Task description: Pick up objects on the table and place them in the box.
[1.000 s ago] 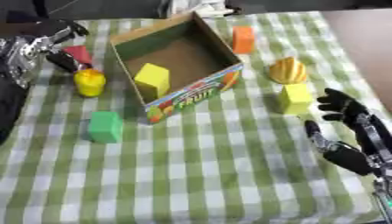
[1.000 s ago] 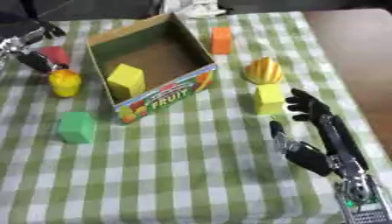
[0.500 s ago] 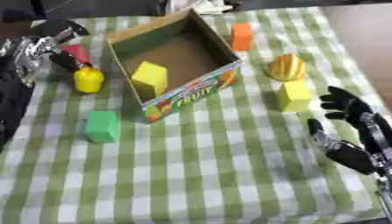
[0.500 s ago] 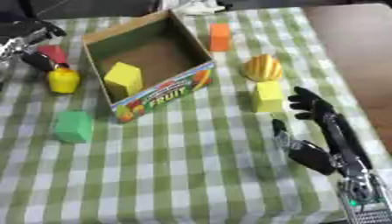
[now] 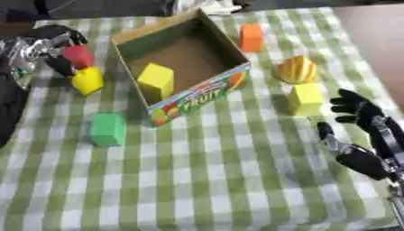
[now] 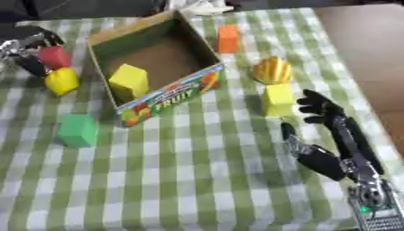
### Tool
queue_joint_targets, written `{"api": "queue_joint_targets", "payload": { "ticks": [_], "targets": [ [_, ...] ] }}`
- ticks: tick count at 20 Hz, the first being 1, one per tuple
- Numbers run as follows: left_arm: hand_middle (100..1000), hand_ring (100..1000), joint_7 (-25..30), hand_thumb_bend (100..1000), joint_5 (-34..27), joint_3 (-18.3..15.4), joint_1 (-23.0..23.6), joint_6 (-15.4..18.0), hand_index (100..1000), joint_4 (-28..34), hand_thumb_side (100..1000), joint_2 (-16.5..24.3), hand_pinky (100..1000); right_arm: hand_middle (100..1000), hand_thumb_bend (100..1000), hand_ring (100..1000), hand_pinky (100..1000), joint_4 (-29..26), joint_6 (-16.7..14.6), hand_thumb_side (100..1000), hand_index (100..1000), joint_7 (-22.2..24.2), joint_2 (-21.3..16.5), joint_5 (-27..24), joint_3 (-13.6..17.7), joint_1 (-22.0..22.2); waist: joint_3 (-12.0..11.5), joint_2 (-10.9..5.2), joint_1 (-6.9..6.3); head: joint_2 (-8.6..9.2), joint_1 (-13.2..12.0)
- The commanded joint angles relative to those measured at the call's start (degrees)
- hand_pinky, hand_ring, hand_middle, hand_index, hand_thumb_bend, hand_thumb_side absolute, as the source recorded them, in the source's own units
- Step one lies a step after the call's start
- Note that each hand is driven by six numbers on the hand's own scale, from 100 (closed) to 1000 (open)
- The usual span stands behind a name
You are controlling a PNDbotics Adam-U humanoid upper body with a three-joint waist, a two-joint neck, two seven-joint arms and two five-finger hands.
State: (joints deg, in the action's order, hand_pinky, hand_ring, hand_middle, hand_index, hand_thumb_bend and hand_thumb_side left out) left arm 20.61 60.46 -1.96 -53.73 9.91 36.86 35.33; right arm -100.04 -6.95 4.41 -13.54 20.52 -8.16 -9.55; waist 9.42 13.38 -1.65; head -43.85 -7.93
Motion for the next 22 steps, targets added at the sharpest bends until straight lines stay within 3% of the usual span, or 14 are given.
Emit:
{"api": "queue_joint_targets", "payload": {
  "ticks": [1,11,16,22],
  "targets": [
    [545,585,-0.7,255,0.0,-0.4,-0.5,-0.1,757,0.6,100,2.3,678,789,279,804,744,-1.2,0.0,340,938,-0.2,-1.1,-0.2,0.3,-0.6,-0.2,-0.83,0.14,-0.27,0.0],
    [498,552,-3.9,238,-5.3,0.1,-1.6,0.8,726,6.4,100,4.3,653,788,288,803,743,-0.8,0.1,336,937,-0.3,-1.3,0.0,0.3,0.2,-0.8,-1.98,-0.45,-0.27,0.0],
    [503,556,-6.5,246,-9.6,6.6,-5.0,5.0,728,13.3,100,2.5,658,787,293,803,743,-0.7,0.0,335,936,-0.4,-1.4,0.2,0.4,0.7,-1.4,-2.62,-0.87,-0.27,0.7],
    [518,569,-1.4,249,-15.0,15.0,-3.5,10.8,734,22.5,100,-2.0,667,787,298,803,742,-0.7,0.0,332,936,-0.2,-1.1,0.1,0.2,0.6,-0.7,-2.64,-0.48,-0.27,0.9]
  ]
}}
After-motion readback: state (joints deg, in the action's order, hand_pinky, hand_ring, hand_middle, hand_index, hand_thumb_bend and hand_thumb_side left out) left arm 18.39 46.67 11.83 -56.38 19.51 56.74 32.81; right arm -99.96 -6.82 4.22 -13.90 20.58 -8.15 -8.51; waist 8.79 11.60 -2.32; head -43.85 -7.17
